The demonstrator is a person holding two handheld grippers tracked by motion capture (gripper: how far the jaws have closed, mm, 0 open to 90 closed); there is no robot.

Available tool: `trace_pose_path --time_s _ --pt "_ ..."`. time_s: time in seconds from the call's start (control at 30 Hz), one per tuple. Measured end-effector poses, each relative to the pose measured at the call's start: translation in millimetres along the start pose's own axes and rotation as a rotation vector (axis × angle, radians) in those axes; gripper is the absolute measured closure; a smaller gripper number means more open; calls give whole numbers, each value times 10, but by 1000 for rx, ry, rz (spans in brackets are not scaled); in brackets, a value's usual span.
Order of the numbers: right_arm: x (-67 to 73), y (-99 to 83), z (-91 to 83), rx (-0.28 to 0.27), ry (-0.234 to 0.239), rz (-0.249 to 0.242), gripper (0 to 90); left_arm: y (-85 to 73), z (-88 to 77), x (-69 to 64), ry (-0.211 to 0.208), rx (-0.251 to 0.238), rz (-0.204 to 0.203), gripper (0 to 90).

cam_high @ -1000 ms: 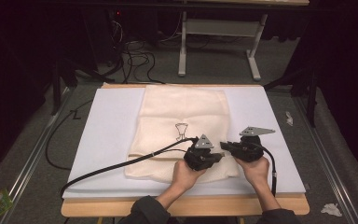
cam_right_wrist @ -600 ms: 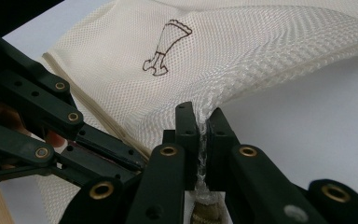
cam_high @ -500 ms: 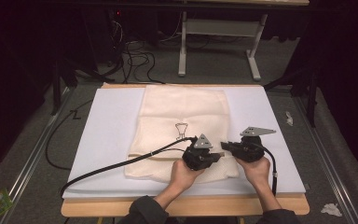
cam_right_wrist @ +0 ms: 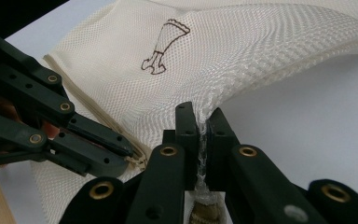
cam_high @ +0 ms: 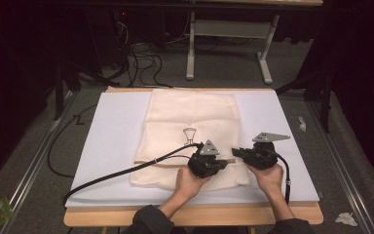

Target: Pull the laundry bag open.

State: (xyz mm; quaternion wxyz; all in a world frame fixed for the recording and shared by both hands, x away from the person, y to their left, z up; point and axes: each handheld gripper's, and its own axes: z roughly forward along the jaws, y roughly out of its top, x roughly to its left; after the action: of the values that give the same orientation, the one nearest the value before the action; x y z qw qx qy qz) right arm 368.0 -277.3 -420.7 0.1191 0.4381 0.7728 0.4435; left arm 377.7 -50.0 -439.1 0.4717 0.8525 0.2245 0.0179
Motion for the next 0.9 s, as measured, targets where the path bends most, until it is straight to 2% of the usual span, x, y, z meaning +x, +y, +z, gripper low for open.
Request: trace_pose_path --time_s 0.5,0.9 --pt "-15 -10 -15 -1 2 11 877 -28 -71 24 14 0 7 869" --pt "-13 3 -21 3 -2 -3 877 -53 -106 33 24 4 7 869"
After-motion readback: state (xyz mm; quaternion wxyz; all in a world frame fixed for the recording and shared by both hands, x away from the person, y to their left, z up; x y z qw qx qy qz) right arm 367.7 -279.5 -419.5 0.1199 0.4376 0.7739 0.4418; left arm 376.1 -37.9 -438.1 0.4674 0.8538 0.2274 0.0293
